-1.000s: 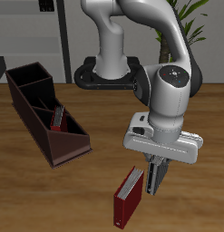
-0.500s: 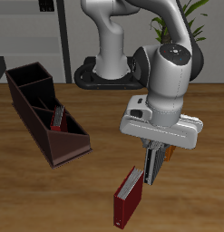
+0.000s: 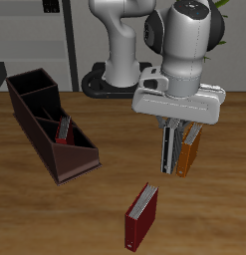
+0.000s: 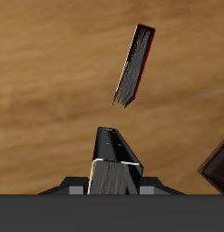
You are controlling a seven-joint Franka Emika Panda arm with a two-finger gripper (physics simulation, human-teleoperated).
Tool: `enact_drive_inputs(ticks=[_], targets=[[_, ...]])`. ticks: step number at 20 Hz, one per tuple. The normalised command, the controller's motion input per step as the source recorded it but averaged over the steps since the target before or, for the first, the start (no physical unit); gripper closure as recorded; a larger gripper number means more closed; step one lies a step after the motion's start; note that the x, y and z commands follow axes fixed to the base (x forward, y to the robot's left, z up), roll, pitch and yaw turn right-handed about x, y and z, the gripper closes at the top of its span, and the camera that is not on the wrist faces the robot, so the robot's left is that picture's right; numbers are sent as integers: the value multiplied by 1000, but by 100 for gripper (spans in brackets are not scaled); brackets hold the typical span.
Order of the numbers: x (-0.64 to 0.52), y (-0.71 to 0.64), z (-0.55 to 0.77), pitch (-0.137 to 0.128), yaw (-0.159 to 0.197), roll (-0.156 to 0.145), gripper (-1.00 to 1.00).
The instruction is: Place the left red book into the right desk caddy's left compartment and place the striped book into the right desk caddy's right compartment
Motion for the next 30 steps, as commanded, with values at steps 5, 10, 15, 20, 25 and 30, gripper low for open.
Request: enact_drive_inputs(ticks=[5,10,15,20,25,30], targets=[[-433,-55,632,-64,53,23,100],[-482,-159,537,-36,86,19,100],[-344,-204,208,0,82,-23,100],[-435,-158,207,-25,76,10,100],[-626,-335,284,-42,105,-24,100],[-405,-297,46,-10,38,-12,100]])
